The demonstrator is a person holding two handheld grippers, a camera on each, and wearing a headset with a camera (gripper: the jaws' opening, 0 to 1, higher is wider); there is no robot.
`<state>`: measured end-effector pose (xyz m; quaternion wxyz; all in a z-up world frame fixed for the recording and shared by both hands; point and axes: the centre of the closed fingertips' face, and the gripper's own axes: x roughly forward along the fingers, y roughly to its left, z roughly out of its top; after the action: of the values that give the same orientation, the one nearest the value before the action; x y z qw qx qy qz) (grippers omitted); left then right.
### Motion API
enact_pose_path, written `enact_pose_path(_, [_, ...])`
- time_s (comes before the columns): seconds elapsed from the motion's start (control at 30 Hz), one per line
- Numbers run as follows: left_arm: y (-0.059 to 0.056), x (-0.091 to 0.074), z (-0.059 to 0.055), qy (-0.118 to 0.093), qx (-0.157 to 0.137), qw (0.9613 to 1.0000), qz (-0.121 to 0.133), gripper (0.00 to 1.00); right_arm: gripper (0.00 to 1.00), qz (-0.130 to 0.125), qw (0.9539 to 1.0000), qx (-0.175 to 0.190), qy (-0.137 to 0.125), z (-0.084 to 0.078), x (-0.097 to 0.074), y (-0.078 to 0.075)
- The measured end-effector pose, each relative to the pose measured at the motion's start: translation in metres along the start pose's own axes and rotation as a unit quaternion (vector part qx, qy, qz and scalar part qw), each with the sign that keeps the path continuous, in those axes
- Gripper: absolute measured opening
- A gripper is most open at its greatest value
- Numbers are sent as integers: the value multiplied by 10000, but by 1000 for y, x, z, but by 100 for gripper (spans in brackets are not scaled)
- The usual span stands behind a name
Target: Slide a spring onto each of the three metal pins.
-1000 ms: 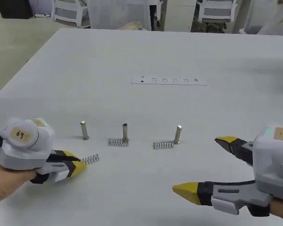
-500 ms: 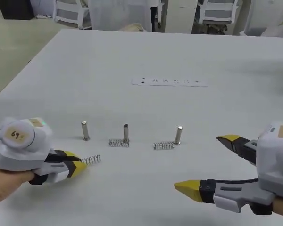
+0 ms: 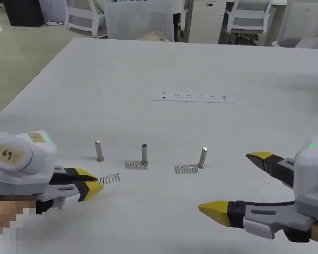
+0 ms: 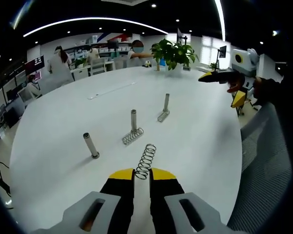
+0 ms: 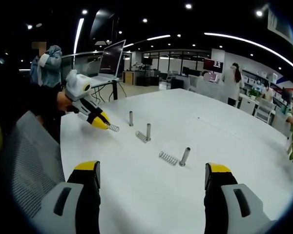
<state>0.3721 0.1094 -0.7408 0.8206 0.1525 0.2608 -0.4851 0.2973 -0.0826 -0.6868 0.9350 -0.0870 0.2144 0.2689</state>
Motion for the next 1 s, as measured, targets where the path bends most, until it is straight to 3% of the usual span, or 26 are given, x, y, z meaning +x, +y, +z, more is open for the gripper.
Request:
enact_pose_path(0.2, [-7, -6, 8, -145, 7, 9999, -48, 4, 87, 101, 9997, 89, -209, 8, -1, 1])
enact_pose_path(0.43, [-14, -12, 13, -237, 40, 9997, -90, 4, 86, 156, 9995, 46, -260, 13, 1, 2])
enact_pose_path(1.0, [-35, -22, 36, -501, 245, 9981, -249, 4, 77, 665, 9966, -89, -470, 39, 15, 18])
